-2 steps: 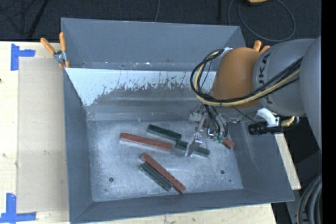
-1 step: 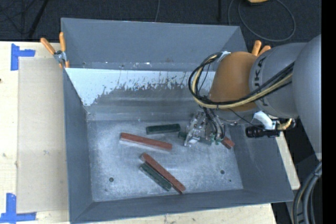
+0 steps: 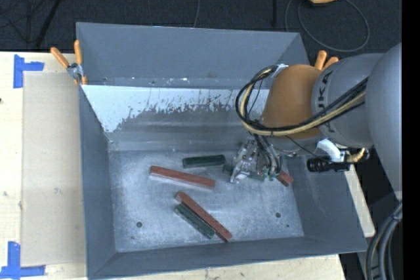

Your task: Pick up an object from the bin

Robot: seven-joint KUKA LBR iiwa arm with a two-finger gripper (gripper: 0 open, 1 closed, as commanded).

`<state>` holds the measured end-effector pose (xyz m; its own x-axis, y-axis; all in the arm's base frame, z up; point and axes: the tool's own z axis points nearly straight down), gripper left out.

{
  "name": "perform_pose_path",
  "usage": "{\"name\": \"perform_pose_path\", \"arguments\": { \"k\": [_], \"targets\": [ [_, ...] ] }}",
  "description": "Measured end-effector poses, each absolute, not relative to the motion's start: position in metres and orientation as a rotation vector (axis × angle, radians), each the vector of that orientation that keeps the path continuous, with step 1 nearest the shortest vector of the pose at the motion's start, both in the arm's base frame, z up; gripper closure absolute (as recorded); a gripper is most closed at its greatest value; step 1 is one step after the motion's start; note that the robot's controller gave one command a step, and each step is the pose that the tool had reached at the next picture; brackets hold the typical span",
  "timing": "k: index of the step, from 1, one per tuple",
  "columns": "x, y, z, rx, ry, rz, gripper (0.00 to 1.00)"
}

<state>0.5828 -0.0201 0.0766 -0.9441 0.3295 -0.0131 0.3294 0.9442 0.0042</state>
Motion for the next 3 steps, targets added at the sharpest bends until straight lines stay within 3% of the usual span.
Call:
{"name": "perform_pose_path", "arguments": {
  "k": [1, 3],
  "targets": [
    [0.582, -0.020, 0.080, 0.523, 3.088, 0.002, 1.00],
    [0.580, -0.020, 0.110, 0.524, 3.099, 0.001, 1.00]
  ]
}}
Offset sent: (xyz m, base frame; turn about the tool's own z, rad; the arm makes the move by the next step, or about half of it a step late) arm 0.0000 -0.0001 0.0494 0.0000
